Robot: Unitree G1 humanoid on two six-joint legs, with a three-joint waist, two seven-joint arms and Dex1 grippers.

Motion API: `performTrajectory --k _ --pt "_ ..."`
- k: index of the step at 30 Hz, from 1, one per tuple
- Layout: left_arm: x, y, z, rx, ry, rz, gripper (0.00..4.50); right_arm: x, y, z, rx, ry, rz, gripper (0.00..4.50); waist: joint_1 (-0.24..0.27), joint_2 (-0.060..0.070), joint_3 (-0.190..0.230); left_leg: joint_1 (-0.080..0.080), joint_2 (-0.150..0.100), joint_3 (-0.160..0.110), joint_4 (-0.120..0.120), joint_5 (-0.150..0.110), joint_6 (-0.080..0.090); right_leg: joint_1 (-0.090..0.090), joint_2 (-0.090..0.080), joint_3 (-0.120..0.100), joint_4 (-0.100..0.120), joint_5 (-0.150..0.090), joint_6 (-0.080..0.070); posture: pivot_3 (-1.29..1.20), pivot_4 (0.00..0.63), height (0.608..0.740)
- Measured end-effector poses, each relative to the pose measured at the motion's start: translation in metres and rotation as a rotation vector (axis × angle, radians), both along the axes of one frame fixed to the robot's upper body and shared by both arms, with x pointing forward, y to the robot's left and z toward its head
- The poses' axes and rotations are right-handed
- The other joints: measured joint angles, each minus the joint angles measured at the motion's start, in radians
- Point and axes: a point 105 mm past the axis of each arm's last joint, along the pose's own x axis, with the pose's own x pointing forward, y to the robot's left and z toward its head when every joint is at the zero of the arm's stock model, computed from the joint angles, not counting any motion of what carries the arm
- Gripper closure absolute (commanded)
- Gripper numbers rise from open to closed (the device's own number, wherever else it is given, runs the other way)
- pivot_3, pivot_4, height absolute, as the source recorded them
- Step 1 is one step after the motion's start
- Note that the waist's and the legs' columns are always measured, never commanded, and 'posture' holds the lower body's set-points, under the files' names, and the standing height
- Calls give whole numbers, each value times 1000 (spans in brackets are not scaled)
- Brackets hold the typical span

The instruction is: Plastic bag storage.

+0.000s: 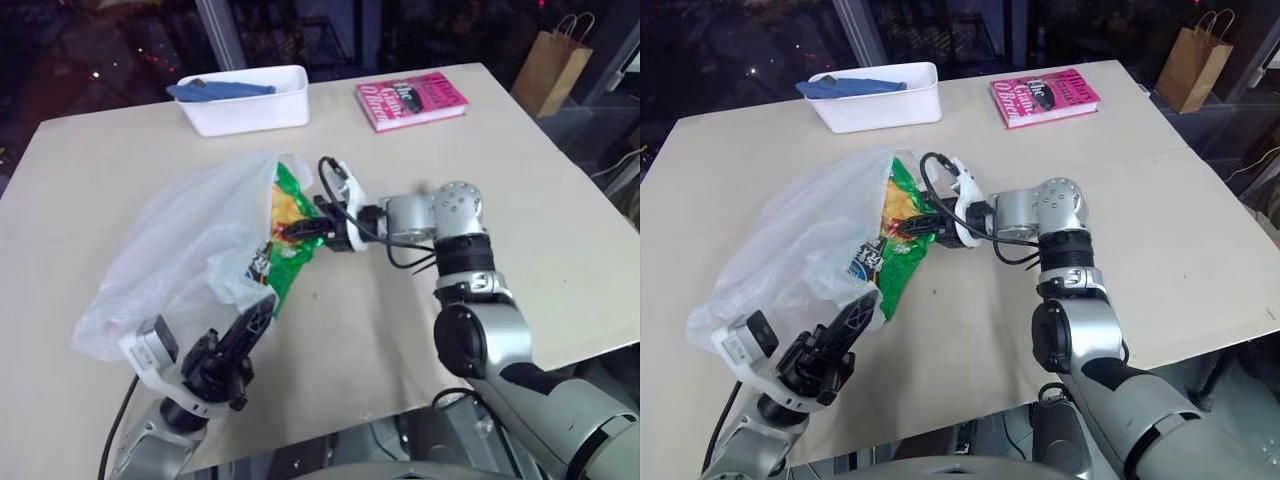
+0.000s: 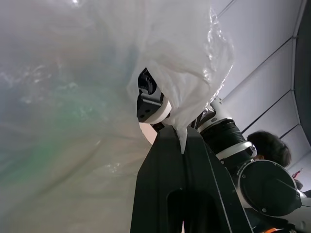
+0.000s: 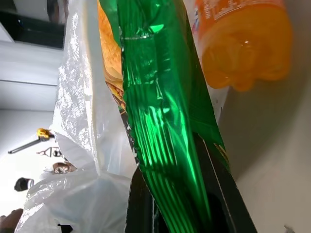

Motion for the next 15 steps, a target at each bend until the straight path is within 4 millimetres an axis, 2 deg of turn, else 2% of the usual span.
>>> performTrajectory --k 2,6,8,10,13,15 --pt "2 0 1 -1 -4 0 4500 -8 8 3 -23 -58 47 3731 0 0 0 0 0 -1 0 0 0 0 0 0 0 0 0 0 150 740" --pt "5 -2 1 3 -7 -5 4500 -28 28 4 -58 -196 171 1944 -1 0 0 0 0 -1 0 0 0 0 1 0 0 0 0 0 150 740" --pt "5 -2 -2 9 6 -5 4500 -40 36 -4 -68 -286 233 1085 0 -1 -1 1 0 -1 0 0 0 1 0 -1 -1 0 0 0 150 740" --pt "6 -2 -4 10 14 -5 4500 -46 39 -16 -73 -290 268 243 1 -1 -1 0 0 -1 0 0 0 1 0 -1 0 0 0 0 150 740" --pt "6 -3 -4 11 13 -11 4500 -41 30 -24 -68 -296 264 243 3 -1 -1 1 -1 -1 0 0 0 1 -1 -1 0 0 0 0 150 740" --pt "7 -3 -3 12 4 -13 4500 -23 16 -28 -60 -235 173 243 8 -1 -1 1 -1 -2 0 0 0 2 -1 -2 0 0 0 0 150 740"
